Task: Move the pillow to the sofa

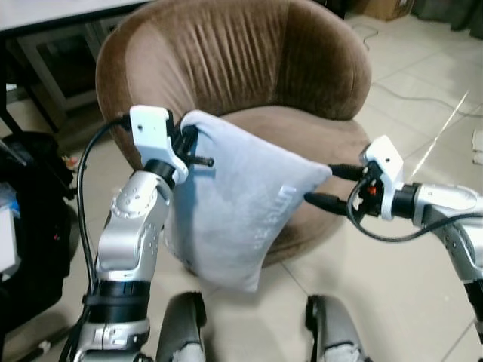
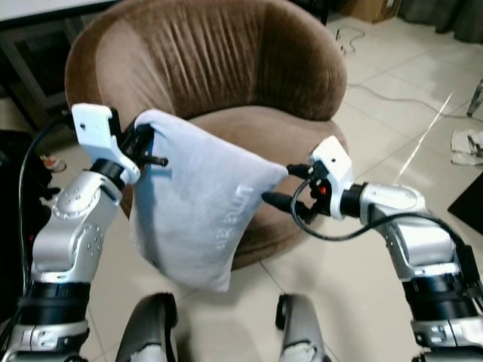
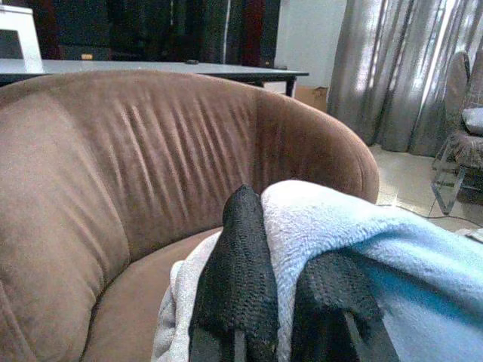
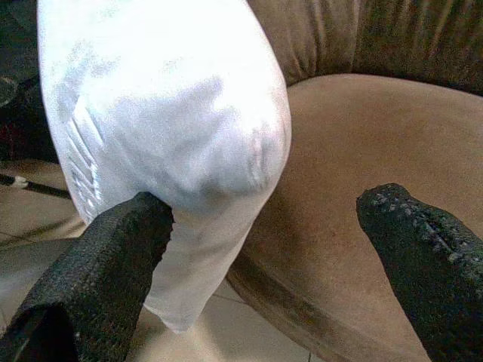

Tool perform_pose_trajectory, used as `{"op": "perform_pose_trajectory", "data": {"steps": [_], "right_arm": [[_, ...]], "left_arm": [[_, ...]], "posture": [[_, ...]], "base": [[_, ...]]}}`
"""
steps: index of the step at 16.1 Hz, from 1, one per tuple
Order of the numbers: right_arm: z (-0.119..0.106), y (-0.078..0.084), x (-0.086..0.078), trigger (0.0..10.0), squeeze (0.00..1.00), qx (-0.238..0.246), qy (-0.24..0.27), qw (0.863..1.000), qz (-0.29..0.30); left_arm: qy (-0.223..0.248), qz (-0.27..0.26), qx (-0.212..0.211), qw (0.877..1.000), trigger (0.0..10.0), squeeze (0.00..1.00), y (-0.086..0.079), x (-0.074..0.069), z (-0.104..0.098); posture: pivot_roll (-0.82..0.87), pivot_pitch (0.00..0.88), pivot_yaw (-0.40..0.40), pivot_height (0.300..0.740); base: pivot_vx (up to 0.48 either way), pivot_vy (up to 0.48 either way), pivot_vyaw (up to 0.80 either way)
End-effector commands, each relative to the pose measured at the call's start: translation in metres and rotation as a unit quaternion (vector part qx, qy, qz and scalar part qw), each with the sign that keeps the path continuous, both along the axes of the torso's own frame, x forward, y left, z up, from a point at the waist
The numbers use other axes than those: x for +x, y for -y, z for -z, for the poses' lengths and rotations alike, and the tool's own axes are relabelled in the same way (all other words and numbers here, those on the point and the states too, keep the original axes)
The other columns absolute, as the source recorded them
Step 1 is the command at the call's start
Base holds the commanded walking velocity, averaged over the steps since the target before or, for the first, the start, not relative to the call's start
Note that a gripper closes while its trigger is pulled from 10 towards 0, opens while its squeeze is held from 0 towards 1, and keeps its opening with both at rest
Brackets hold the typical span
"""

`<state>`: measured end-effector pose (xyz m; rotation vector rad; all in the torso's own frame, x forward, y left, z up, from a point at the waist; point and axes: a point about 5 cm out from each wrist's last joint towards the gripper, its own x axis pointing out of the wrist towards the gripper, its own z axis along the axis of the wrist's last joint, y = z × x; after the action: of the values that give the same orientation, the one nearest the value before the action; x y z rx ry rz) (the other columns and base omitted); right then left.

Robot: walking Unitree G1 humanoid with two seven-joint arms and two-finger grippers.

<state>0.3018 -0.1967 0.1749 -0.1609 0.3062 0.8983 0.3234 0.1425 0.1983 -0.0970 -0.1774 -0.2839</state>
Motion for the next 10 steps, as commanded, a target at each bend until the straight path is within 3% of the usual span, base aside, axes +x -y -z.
{"op": "perform_pose_trajectory", "data": {"steps": [1, 10], "right_arm": [[-0.0059, -0.0008, 0.0016, 10.0, 0.00, 0.009, 0.007, 1.000, 0.001], [-0.0052, -0.0034, 0.0010, 10.0, 0.00, 0.015, 0.003, 1.000, -0.005]], "left_arm": [[0.028, 0.001, -0.001, 1.000, 10.0, 0.00, 0.0009, -0.0023, -0.0135], [0.022, -0.003, 0.007, 1.000, 10.0, 0.00, -0.0009, -0.0021, -0.0115]], "posture": [[-0.12, 0.000, 0.033, 0.645], [-0.12, 0.000, 0.030, 0.735]], "base": [[0.000, 0.000, 0.00], [0.000, 0.000, 0.00]]}}
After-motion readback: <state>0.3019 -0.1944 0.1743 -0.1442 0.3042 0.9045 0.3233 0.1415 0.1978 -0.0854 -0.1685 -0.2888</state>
